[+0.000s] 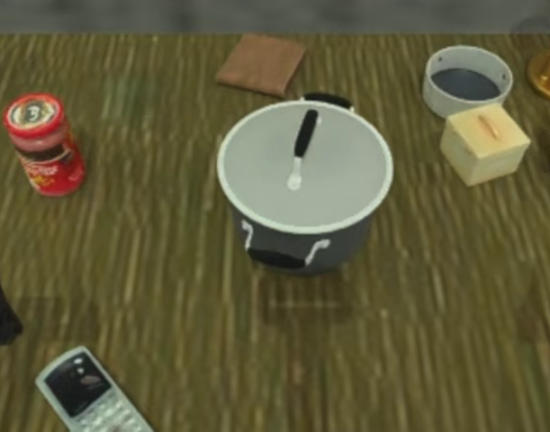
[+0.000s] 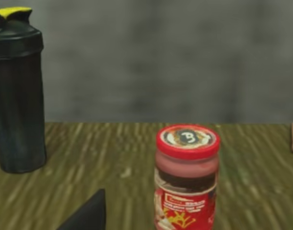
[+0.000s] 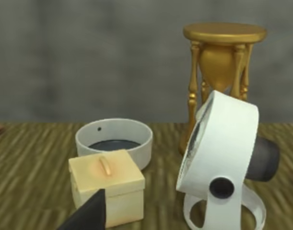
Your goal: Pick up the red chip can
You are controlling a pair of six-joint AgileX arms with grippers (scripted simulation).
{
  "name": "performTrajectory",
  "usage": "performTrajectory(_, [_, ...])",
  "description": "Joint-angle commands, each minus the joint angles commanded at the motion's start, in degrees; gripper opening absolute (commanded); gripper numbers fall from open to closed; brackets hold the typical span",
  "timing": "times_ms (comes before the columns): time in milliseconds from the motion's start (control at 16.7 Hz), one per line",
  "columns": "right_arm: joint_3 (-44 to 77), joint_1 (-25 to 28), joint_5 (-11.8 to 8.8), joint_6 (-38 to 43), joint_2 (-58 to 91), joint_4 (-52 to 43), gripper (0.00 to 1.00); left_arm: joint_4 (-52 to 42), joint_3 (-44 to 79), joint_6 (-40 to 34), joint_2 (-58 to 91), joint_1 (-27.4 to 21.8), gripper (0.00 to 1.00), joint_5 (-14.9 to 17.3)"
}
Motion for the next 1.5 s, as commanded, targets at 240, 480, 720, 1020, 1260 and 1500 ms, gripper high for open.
performTrajectory(240, [0.00,0.00,0.00,0.00,0.00,0.00,1.00,-0.82,1.42,0.38,1.33,0.08,1.00,-0.06])
performTrajectory(480, [0.00,0.00,0.00,0.00,0.00,0.00,1.00,-6.23,10.18,2.82,9.90,0.19,1.00,-0.09])
performTrajectory(720, [0.00,0.00,0.00,0.00,0.00,0.00,1.00,-15.97,25.07,7.08,25.07,-0.03,1.00,0.18])
performTrajectory(1020, [0.00,0.00,0.00,0.00,0.00,0.00,1.00,-32.40,49.44,14.08,50.46,-0.50,1.00,0.61])
performTrajectory(1260, [0.00,0.00,0.00,0.00,0.00,0.00,1.00,-47.36,71.59,20.34,73.48,-0.78,1.00,0.78])
performTrajectory(1500, [0.00,0.00,0.00,0.00,0.00,0.00,1.00,-62.23,94.19,26.59,96.57,-0.96,1.00,0.83])
